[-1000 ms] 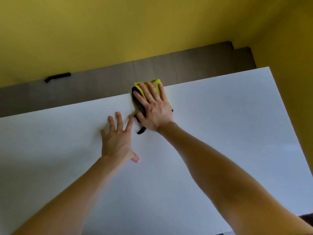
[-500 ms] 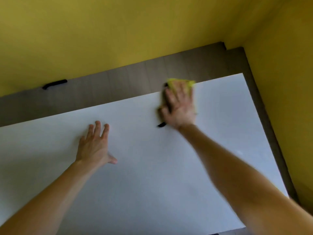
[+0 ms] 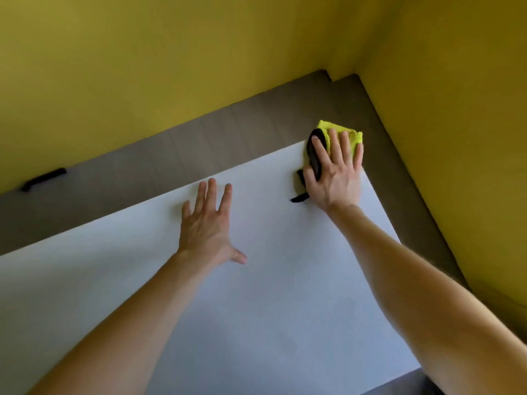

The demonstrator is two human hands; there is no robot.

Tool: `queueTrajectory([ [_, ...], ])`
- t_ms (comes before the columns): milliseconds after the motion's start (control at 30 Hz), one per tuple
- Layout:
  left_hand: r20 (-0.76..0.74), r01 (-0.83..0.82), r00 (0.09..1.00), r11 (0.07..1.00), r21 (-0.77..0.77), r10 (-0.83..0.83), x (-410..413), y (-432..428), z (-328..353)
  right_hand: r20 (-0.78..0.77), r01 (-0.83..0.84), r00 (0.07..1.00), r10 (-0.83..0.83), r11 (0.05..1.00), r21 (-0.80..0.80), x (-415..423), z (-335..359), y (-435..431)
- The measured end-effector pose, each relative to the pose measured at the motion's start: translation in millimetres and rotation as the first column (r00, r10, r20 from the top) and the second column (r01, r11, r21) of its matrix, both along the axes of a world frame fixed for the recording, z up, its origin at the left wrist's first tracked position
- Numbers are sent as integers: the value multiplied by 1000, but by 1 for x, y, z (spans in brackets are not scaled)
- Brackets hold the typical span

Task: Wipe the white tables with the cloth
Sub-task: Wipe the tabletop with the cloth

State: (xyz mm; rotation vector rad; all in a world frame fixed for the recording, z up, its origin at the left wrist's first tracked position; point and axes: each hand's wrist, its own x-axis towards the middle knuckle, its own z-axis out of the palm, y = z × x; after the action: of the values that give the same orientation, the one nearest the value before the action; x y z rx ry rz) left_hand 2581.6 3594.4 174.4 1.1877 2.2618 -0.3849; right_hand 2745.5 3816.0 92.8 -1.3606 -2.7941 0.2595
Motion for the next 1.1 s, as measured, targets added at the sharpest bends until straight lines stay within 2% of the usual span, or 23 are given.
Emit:
queueTrajectory([
  [33,-10,29,1000,1000,-5,-29,4,4,-2,-13,-25,1000,25,1000,4,-13,0,-20],
  [100,-32,65,997,997,-30,-66,9,8,-7,-14,-270,963,270,963,-17,-40,-3,-55],
  [167,-19,80,997,995,-57,-81,15,8,-12,-14,-522,853,522,852,-34,-48,-8,-61],
  [200,-25,78,996,994,-71,-80,17,7,-14,-25,-570,822,569,821,-29,-45,-10,-52],
  [267,-52,84,995,991,-104,-90,21,8,-18,-50,-477,878,476,879,-9,-35,-13,-22],
  [367,-77,114,989,982,-148,-127,23,12,-22,-43,-135,990,135,991,-12,-15,-11,22],
  [433,-80,126,987,979,-161,-141,23,14,-21,-39,-38,999,37,999,-13,6,-8,22],
  [533,-80,127,987,978,-165,-141,23,14,-22,-90,74,993,-77,997,-26,68,0,-43],
  [667,-80,120,988,980,-157,-134,22,12,-23,-51,90,994,-92,995,-40,123,1,-114],
  [800,-80,115,989,983,-144,-127,22,12,-25,-80,91,993,-89,996,12,53,-6,-38],
  [933,-77,117,989,984,-138,-128,21,10,-25,-63,145,987,-145,989,-1,-24,-12,38],
  [1000,-76,109,990,985,-137,-120,20,9,-24,-82,97,992,-97,995,3,-18,-14,38],
  [1100,-73,103,991,984,-143,-114,21,10,-23,-103,77,992,-76,997,6,44,-9,-7],
])
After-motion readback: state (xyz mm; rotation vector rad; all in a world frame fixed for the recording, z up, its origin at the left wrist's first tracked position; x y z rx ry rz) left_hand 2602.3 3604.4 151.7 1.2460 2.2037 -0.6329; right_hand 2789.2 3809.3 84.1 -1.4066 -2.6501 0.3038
